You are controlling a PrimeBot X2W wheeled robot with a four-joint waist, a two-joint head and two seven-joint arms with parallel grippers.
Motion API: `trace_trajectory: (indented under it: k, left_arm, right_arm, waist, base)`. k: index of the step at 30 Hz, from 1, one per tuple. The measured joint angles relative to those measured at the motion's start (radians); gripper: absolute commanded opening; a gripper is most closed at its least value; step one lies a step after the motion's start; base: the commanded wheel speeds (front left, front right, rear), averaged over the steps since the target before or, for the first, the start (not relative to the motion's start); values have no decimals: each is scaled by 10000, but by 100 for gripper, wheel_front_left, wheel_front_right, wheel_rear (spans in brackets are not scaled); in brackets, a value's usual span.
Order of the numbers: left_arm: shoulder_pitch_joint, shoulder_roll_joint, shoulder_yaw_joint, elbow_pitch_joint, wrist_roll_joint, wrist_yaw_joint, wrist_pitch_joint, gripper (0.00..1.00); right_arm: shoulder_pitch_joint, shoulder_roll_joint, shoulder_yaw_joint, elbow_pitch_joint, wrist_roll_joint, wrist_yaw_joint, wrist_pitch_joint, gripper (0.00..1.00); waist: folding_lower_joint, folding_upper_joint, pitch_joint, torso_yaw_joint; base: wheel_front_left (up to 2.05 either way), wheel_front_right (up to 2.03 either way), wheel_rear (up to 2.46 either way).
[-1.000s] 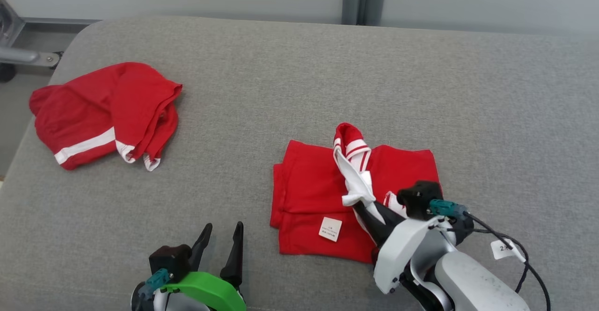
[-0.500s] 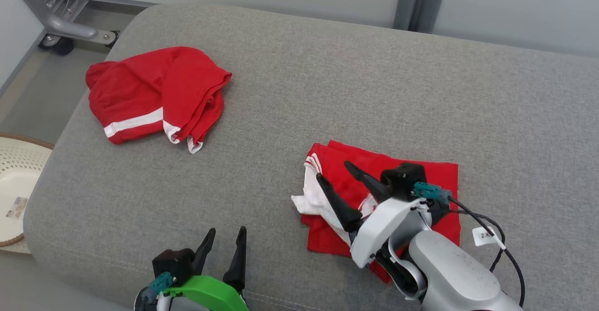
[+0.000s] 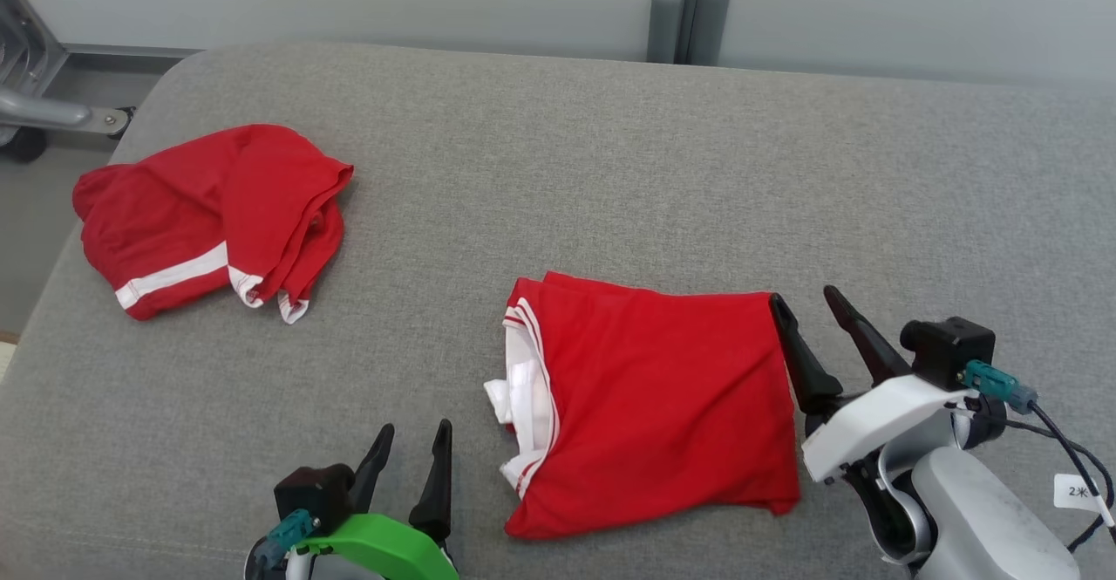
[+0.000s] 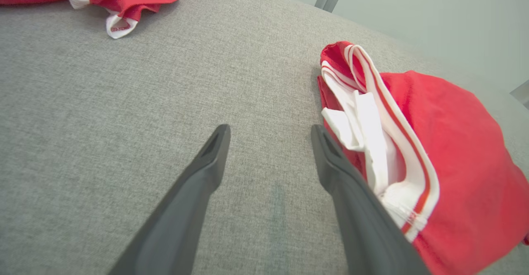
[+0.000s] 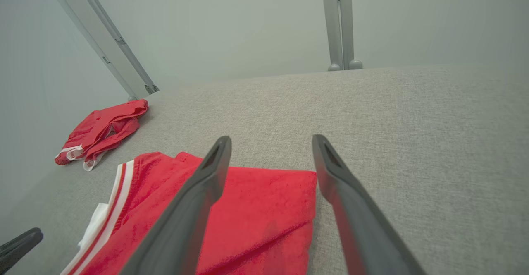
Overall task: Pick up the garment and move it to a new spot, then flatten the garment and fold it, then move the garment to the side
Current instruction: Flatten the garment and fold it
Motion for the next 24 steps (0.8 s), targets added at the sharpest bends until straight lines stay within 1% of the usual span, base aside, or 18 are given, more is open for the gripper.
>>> trace_trajectory:
  k: [3,6,11,16,20,24]
  left_arm:
    - [-2,0,50,-23,42,-2,-2,100]
    - [-1,0,190,-100,213,4,-2,100]
    - [200,0,541,-320,556,92,0,100]
    - [444,2,1026,-656,997,217,-2,100]
    - [707,0,1375,-767,1271,263,-2,100]
    - [858,0,1655,-941,1547,288,0,100]
  right_arm:
    - [375,-63,-253,27,-245,0,-2,100]
    - [676,6,-786,151,-562,0,-61,100]
    - [1180,362,-1707,307,-1352,2,-128,100]
    - [1643,780,-2759,-355,-2397,2,-144,100]
    - [2105,1101,-3156,-646,-2803,2,-146,100]
    - [2385,1290,-3279,-817,-2987,2,-146,100]
  waist:
    - [0,0,-11,-146]
    - [1,0,-48,-224]
    - [0,0,-197,-371]
    - [0,0,-389,-635]
    - [0,0,-574,-869]
    - [0,0,-769,-1100]
  base:
    - [0,0,0]
    - [0,0,0]
    - [0,0,0]
    - [0,0,0]
    - [0,0,0]
    - [0,0,0]
